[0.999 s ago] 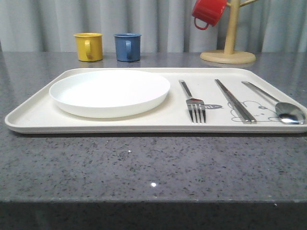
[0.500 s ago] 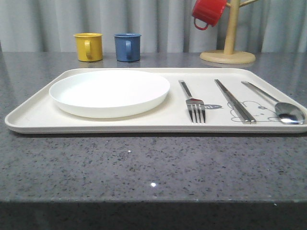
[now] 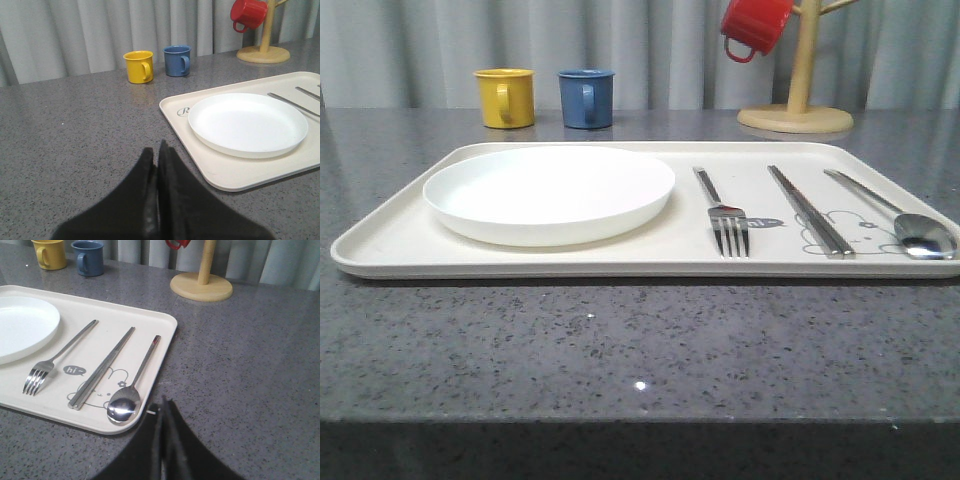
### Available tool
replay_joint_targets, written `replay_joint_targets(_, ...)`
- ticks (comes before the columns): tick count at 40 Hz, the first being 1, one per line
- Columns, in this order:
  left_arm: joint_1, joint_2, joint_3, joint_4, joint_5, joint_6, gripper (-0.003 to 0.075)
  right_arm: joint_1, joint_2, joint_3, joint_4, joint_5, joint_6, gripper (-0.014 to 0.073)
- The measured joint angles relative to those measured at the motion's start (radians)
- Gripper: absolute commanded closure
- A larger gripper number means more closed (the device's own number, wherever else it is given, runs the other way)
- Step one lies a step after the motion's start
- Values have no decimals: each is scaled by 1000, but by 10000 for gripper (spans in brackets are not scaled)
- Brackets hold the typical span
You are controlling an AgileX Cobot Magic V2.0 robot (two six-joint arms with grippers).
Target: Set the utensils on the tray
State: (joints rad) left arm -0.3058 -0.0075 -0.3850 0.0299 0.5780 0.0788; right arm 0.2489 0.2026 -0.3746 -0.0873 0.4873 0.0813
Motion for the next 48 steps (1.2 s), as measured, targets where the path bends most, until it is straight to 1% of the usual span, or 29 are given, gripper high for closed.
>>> replay_joint_targets(28, 0, 0, 15, 3, -13, 0, 738, 0, 0, 0, -2, 0, -2, 715)
replay_joint_targets(37, 44, 0, 156, 20, -127, 0, 738, 0, 0, 0, -2, 0, -2, 715)
replay_joint_targets(43, 117, 0, 278, 11, -238, 0, 738, 0, 0, 0, -2, 0, -2, 715)
replay_joint_targets(48, 177, 0, 362, 10, -362, 0, 738, 0, 0, 0, -2, 0, -2, 715)
